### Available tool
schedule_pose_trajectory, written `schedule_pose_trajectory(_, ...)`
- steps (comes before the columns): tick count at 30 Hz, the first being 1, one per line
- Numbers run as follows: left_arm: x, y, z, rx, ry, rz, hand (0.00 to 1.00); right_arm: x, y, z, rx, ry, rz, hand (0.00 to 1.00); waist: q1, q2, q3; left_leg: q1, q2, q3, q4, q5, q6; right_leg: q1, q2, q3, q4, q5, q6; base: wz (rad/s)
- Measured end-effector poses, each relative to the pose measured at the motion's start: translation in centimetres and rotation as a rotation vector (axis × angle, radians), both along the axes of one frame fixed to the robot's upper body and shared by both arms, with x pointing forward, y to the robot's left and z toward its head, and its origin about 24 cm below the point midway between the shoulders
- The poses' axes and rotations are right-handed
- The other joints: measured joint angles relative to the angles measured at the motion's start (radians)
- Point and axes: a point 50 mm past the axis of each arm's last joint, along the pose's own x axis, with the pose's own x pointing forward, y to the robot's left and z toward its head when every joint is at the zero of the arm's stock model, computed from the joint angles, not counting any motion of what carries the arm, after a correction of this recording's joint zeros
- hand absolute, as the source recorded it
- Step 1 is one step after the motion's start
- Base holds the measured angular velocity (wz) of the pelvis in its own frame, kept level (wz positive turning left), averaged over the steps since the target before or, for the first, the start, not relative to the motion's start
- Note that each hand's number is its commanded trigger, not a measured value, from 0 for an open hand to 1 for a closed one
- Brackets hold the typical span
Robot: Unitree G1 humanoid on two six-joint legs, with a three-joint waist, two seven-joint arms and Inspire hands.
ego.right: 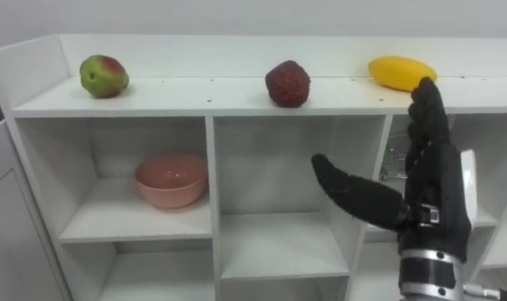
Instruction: Arrange fruit in the closet
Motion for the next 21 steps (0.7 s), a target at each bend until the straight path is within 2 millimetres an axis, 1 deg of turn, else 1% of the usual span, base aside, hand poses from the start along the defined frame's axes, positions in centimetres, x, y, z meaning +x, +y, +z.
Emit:
schedule_pose_trajectory(2, 0.1, 0.1, 0.0, 0.004, -0.001, -0.003, 0.00, 0.2, 0.0, 0.6, -0.001, -0.020, 0.003, 0.00, 0.005, -0.008, -0.0017, -0.002, -0.001, -0.005, -0.001, 0.000, 0.000, 0.001, -0.001, -0.005, -0.004, 0.000, 0.000, 0.07)
schedule_pose_trajectory(4, 0.1, 0.4, 0.1, 0.012, 0.007, -0.007, 0.00, 0.6, 0.1, 1.0, 0.008, -0.030, 0.010, 0.00, 0.005, -0.016, -0.0050, -0.005, -0.001, -0.015, -0.001, 0.000, 0.000, 0.006, -0.001, -0.018, -0.009, 0.000, 0.000, 0.12)
schedule_pose_trajectory(6, 0.2, 0.4, 0.1, 0.014, 0.007, -0.006, 0.00, 0.8, 0.0, 1.2, 0.016, -0.034, 0.012, 0.00, 0.005, -0.019, -0.0061, -0.006, 0.000, -0.017, -0.001, 0.000, 0.000, 0.007, -0.003, -0.032, -0.009, 0.000, 0.000, 0.10)
schedule_pose_trajectory(7, 0.3, 0.4, 0.2, 0.015, 0.007, -0.005, 0.00, 0.9, 0.1, 1.4, 0.018, -0.035, 0.019, 0.00, 0.006, -0.019, -0.0048, -0.007, 0.000, -0.020, -0.001, 0.000, 0.000, 0.007, -0.004, -0.045, -0.009, 0.000, 0.000, 0.07)
schedule_pose_trajectory(10, 0.4, 0.4, 0.2, 0.008, 0.007, -0.004, 0.00, 1.9, 0.1, 1.7, 0.043, -0.029, 0.027, 0.00, 0.009, -0.019, -0.0028, -0.012, 0.000, -0.028, 0.003, 0.000, 0.000, 0.006, -0.007, -0.058, -0.009, 0.000, 0.000, 0.06)
schedule_pose_trajectory(11, 0.5, 0.4, 0.2, 0.009, 0.004, -0.004, 0.00, 2.2, 0.0, 1.7, 0.055, -0.025, 0.032, 0.00, 0.009, -0.021, -0.0005, -0.013, 0.000, -0.028, 0.005, 0.000, 0.000, 0.006, -0.007, -0.060, -0.009, 0.000, 0.000, 0.04)
schedule_pose_trajectory(12, 0.7, 0.4, 0.2, 0.011, 0.000, -0.004, 0.00, 2.7, 0.0, 1.8, 0.079, -0.013, 0.040, 0.00, 0.008, -0.024, 0.0045, -0.016, 0.000, -0.030, 0.008, 0.000, 0.000, 0.005, -0.008, -0.068, -0.009, 0.000, 0.000, 0.04)
schedule_pose_trajectory(13, 0.8, 0.5, 0.3, 0.012, -0.003, -0.006, 0.00, 3.2, 0.0, 1.9, 0.098, -0.003, 0.046, 0.00, 0.010, -0.026, 0.0066, -0.020, 0.001, -0.032, 0.009, 0.000, 0.000, 0.003, -0.008, -0.072, -0.008, 0.001, -0.001, 0.04)
schedule_pose_trajectory(14, 0.8, 0.5, 0.3, 0.013, -0.002, -0.010, 0.00, 3.4, 0.0, 2.0, 0.104, -0.001, 0.048, 0.00, 0.011, -0.026, 0.0068, -0.021, 0.001, -0.032, 0.010, 0.000, 0.000, 0.003, -0.008, -0.074, -0.008, 0.001, -0.001, 0.06)
schedule_pose_trajectory(16, 0.8, 0.6, 0.3, 0.018, 0.004, -0.010, 0.00, 4.4, -0.1, 2.4, 0.119, 0.016, 0.046, 0.00, 0.011, -0.028, 0.0067, -0.025, 0.000, -0.042, 0.011, 0.000, 0.000, 0.003, -0.010, -0.099, -0.007, 0.001, -0.001, 0.09)
schedule_pose_trajectory(17, 0.7, 0.7, 0.3, 0.019, 0.004, -0.011, 0.00, 4.7, -0.2, 2.5, 0.122, 0.017, 0.046, 0.00, 0.012, -0.029, 0.0063, -0.025, 0.001, -0.043, 0.012, 0.000, 0.000, 0.003, -0.010, -0.100, -0.007, 0.001, -0.001, 0.10)
schedule_pose_trajectory(20, 0.8, 0.7, 0.4, 0.023, 0.006, -0.010, 0.00, 5.5, -0.4, 3.4, 0.130, 0.015, 0.050, 0.00, 0.016, -0.035, 0.0022, -0.031, 0.000, -0.053, 0.016, 0.000, 0.000, 0.004, -0.012, -0.113, -0.007, 0.001, -0.001, 0.11)
schedule_pose_trajectory(21, 0.8, 0.8, 0.4, 0.027, 0.009, -0.008, 0.00, 5.6, -0.6, 3.5, 0.133, 0.017, 0.050, 0.00, 0.023, -0.039, 0.0011, -0.032, 0.000, -0.056, 0.017, 0.000, -0.001, 0.005, -0.013, -0.124, -0.007, 0.001, -0.001, 0.09)
